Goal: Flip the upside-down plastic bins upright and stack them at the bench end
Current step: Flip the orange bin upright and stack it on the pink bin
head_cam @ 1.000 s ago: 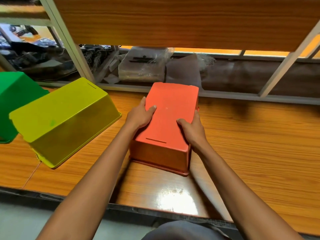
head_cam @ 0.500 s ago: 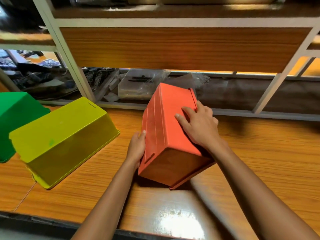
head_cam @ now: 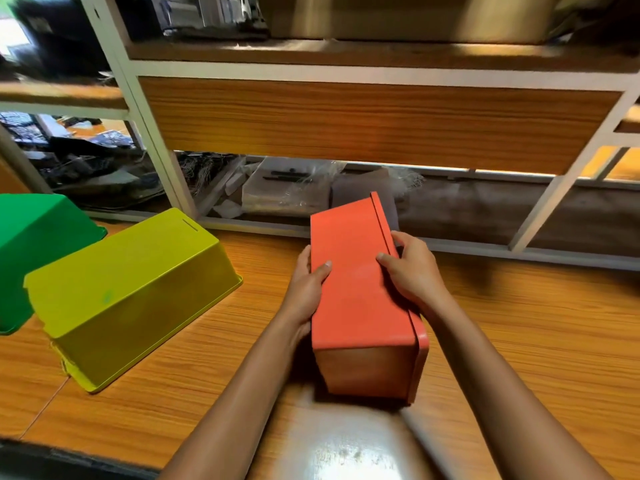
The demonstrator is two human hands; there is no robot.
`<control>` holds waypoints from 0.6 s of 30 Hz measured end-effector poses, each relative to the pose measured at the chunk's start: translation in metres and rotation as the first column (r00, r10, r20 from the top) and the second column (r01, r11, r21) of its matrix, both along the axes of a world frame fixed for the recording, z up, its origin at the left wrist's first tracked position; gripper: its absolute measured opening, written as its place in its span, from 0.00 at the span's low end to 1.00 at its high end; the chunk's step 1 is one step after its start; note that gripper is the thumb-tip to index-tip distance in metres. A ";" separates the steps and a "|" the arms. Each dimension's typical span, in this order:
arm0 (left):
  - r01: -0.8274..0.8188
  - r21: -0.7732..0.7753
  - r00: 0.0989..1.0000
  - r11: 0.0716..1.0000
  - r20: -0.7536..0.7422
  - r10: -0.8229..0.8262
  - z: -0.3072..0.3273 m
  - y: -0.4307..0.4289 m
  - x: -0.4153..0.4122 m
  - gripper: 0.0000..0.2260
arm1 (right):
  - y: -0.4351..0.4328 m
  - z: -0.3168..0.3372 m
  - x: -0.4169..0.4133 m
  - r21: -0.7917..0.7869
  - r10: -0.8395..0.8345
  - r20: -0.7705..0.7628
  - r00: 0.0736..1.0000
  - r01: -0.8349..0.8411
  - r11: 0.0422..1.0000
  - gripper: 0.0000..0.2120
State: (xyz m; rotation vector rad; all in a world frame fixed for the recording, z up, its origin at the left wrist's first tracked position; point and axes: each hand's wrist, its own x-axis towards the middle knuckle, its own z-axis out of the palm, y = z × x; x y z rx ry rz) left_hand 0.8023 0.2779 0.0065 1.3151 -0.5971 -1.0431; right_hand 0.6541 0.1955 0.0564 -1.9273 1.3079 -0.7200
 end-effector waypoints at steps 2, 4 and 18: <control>-0.009 -0.009 0.983 1.000 0.183 0.010 -0.001 0.000 0.000 0.17 | -0.001 -0.001 0.001 -0.004 -0.023 0.013 1.000 0.023 1.000 0.16; -0.070 -0.028 0.790 0.997 0.609 0.073 0.003 0.003 0.006 0.23 | 0.001 0.001 0.007 0.012 -0.018 0.050 0.999 0.018 1.000 0.16; -0.058 -0.010 0.827 0.998 0.560 0.054 0.024 0.028 0.069 0.30 | 0.008 -0.039 0.046 0.046 0.113 -0.590 0.799 -0.106 0.993 0.25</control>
